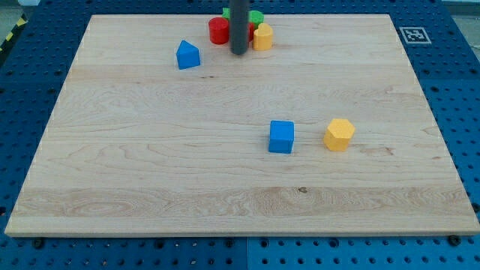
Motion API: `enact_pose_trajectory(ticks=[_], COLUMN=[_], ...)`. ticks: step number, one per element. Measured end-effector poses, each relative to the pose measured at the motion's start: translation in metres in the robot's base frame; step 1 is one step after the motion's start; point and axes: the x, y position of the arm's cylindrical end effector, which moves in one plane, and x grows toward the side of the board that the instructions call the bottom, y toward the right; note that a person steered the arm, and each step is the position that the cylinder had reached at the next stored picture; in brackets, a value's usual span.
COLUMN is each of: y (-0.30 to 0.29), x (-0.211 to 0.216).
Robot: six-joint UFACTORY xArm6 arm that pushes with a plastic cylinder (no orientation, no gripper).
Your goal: Push the triangle parallel to the left of the blue cube
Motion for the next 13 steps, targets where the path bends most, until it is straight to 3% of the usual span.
enact_pose_trajectory(ticks=[3,6,9,13], y=[-0.135,-0.076,-0.116,-0.085], x=[0.002,0.017,0.062,0.09])
